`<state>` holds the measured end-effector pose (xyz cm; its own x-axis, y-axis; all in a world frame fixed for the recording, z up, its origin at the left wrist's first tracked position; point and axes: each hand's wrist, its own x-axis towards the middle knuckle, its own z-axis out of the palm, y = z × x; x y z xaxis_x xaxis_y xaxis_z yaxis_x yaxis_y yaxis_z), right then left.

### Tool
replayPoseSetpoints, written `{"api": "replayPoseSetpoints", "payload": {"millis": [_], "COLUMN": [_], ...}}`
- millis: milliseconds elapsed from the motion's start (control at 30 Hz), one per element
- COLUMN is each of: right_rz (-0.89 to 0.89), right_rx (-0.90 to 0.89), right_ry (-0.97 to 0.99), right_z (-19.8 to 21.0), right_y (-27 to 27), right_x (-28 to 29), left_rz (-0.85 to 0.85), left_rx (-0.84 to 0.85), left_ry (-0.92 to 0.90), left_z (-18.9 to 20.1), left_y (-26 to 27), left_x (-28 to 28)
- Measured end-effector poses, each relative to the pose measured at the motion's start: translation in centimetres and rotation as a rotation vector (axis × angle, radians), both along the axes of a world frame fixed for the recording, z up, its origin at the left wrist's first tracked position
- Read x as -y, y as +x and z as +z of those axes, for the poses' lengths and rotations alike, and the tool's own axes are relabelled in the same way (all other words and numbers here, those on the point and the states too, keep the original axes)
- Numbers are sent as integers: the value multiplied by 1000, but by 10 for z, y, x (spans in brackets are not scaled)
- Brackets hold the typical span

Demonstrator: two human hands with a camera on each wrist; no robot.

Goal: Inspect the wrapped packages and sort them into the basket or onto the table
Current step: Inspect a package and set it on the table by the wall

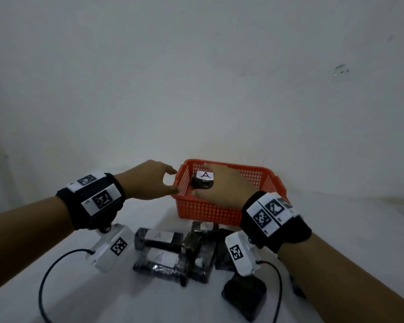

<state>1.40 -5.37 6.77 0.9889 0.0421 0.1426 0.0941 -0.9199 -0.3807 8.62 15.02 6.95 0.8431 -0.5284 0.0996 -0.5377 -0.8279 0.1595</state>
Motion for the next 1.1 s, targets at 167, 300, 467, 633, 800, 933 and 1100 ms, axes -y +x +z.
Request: {"api": "replayPoseSetpoints", "payload": {"millis": [167, 300, 467, 633, 800, 933, 1100], "right_rz": [37, 87, 96, 105, 78, 103, 125], "right_rx": [-26, -80, -162, -247, -287, -273, -189], "right_ry": [-46, -100, -142, -125, -163, -155, -42], "right_z": [-35, -61, -82, -88, -96, -96, -87], "right_y": [-10, -22, -21, -12, 0, 3, 2], "right_x": [-26, -43, -58, -67, -72, -72, -62], "left_rz": [-1, -19, -24, -49, -117, -114, -102], "left_rx": [-34, -96, -162, -210, -226, -248, -274], "left_ry": [30, 76, 135, 205, 207, 149, -71], "left_z": [-29, -49, -71, -83, -86, -88, -89], "left_y": [-22, -33, -31, -25, -24, -20, -10], "left_x": [-27, -40, -52, -55, -54, -57, -65]}}
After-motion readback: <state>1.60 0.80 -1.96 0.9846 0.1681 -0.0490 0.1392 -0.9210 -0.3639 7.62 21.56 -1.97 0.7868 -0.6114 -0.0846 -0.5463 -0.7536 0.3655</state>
